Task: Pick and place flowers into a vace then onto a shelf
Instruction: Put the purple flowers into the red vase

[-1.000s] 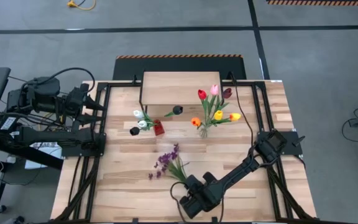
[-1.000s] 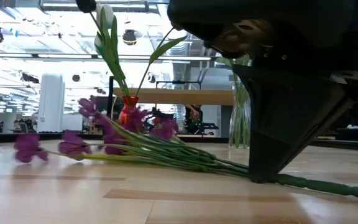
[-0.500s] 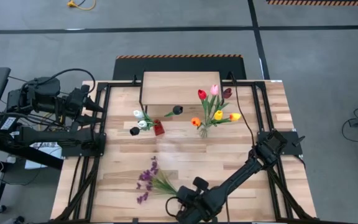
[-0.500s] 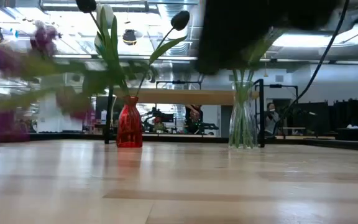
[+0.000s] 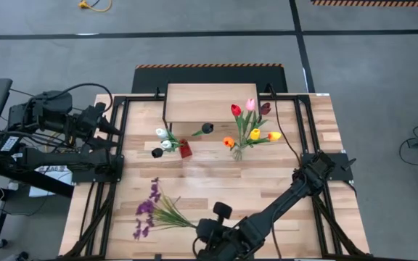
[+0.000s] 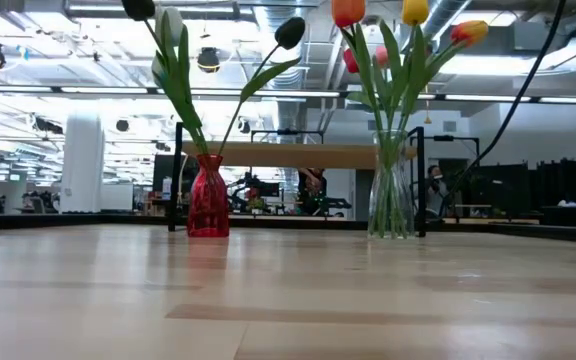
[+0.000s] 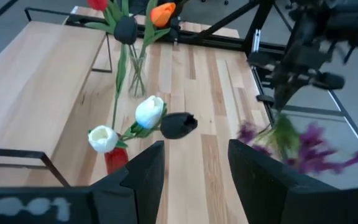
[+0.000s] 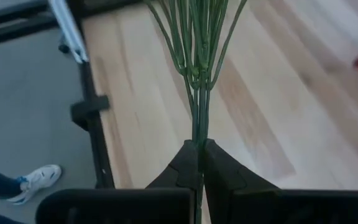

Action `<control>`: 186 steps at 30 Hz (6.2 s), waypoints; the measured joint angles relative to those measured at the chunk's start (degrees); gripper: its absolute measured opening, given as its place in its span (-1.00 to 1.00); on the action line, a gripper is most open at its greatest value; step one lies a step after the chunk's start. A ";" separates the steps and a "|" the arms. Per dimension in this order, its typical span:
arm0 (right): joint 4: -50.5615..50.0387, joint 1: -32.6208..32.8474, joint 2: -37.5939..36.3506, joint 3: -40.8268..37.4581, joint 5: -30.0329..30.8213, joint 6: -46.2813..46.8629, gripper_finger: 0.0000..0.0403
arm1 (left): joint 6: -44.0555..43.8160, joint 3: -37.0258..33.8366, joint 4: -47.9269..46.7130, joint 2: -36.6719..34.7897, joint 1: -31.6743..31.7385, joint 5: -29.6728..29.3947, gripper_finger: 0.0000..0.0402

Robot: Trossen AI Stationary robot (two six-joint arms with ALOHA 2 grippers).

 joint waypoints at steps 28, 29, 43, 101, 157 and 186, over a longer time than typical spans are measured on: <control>39.80 -9.94 -12.64 4.17 25.97 -64.37 -1.00 | 4.15 -0.02 23.05 3.72 -0.01 9.82 -0.17; 41.96 -10.80 -12.66 4.18 25.14 -66.48 -1.00 | 4.13 -0.02 24.58 4.53 -0.01 10.94 -0.17; 47.89 -18.54 -12.59 4.16 19.12 -69.76 -1.00 | 2.19 -0.02 42.90 14.38 -0.27 18.37 -0.17; 36.41 -19.24 -12.28 4.16 14.67 -63.68 -0.49 | 4.67 3.49 51.01 14.10 -4.64 7.65 -0.98; -6.13 1.99 -37.37 4.13 0.30 -48.83 -0.41 | 21.68 -3.96 41.73 24.10 23.28 40.31 -1.00; -9.67 -0.26 -39.74 4.11 8.90 -40.36 -0.41 | 51.67 -3.91 26.25 40.52 28.63 58.98 -1.00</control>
